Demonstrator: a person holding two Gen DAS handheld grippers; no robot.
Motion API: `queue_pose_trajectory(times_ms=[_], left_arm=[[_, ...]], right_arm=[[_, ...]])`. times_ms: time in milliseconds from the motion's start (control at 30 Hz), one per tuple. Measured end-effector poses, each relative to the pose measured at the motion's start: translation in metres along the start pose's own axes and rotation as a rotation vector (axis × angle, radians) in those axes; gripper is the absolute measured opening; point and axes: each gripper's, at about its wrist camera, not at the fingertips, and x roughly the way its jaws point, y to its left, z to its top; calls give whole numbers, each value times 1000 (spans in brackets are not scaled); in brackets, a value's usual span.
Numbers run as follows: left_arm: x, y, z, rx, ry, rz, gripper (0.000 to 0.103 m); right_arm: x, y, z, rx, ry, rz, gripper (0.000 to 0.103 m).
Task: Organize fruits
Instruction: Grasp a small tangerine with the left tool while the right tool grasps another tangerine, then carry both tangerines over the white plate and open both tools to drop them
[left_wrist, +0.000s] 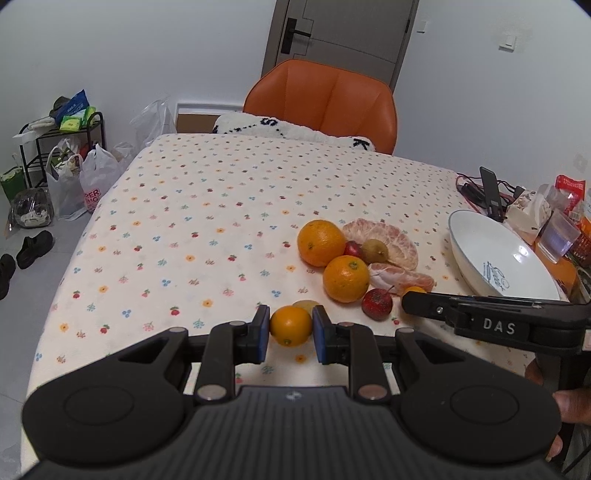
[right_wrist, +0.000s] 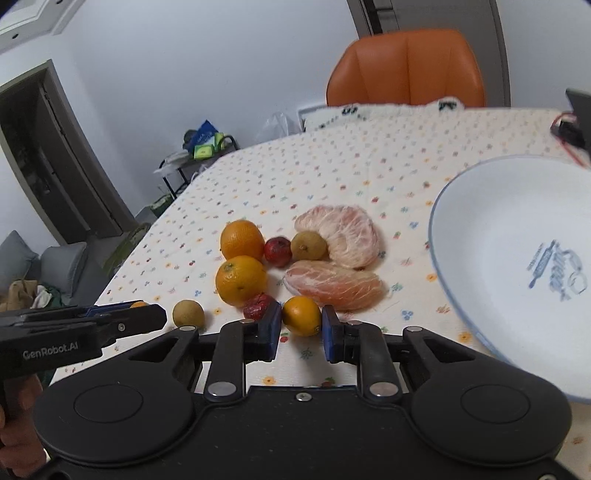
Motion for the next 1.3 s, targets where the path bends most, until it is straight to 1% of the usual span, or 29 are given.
queue_pose_trajectory(times_ms=[100, 233, 367, 533, 833, 1067, 1200, 1300], left_arm=[[0, -7, 3, 9, -7, -6, 23], [0, -19, 8, 26, -18, -19, 23], [2, -33, 12, 42, -25, -36, 23], [8, -51, 17, 61, -28, -59, 23], [17, -86, 26, 101, -35, -109, 23], [25, -111, 34, 129, -44, -149, 23], [30, -125, 38, 146, -45, -173, 23], [35, -136, 39, 160, -43, -191, 23]], right_arm=[[-12, -2, 2, 9, -20, 22, 21], [-31, -7, 8, 4, -63, 16, 21], [-45, -18, 11, 21, -98, 3, 21], [-60, -36, 10, 45, -122, -32, 21], [-79, -65, 6, 81, -142, -104, 22], [-87, -86, 2, 115, -141, -162, 22], [-91, -94, 1, 130, -138, -185, 27], [-96, -99, -1, 137, -141, -194, 28]])
